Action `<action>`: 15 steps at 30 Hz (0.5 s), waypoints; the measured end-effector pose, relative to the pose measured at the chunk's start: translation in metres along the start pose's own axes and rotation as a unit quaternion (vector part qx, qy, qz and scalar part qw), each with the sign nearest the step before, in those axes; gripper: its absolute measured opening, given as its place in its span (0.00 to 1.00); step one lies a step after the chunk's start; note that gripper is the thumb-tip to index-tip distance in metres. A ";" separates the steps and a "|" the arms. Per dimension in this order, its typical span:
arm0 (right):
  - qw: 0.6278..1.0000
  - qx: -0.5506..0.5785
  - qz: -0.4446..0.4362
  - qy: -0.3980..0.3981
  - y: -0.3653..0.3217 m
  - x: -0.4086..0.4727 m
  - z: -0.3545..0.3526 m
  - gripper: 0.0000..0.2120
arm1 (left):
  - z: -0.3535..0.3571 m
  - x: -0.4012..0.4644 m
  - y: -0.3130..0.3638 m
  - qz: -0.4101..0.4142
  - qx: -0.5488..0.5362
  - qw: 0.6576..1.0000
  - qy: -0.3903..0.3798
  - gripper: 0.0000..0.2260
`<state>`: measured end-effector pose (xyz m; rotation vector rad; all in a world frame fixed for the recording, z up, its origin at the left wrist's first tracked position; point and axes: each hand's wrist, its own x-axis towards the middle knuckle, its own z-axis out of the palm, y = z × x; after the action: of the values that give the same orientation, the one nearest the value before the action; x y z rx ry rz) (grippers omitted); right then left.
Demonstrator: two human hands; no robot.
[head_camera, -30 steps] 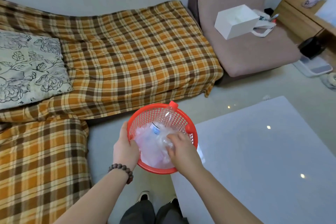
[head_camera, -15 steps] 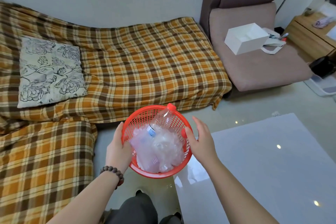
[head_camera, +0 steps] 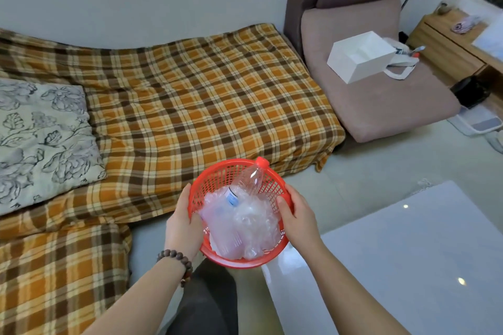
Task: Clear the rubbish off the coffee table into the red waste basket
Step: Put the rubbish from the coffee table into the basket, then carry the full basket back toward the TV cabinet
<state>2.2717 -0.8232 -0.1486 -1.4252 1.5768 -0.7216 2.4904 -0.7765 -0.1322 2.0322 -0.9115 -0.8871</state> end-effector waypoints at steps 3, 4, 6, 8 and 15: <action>0.999 0.014 0.030 0.026 -0.021 0.044 0.024 0.17 | -0.006 0.066 0.018 0.018 0.029 0.999 -0.031 0.25; 0.998 0.017 0.040 0.038 -0.028 0.056 0.031 0.17 | -0.009 0.086 0.025 0.031 0.044 0.998 -0.041 0.25; 0.996 0.021 0.057 0.072 -0.043 0.079 0.041 0.18 | -0.014 0.123 0.044 0.058 0.070 0.994 -0.067 0.26; 0.992 0.027 0.068 0.105 -0.056 0.099 0.047 0.18 | -0.016 0.156 0.062 0.079 0.080 0.988 -0.101 0.26; 0.971 0.025 0.105 0.212 -0.072 0.140 0.031 0.19 | 0.014 0.227 0.116 0.136 0.082 0.965 -0.209 0.26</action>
<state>2.3379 -0.9686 -0.1311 -1.0903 1.9851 -0.9748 2.5593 -1.0214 -0.1090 1.8200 -1.4998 -1.1358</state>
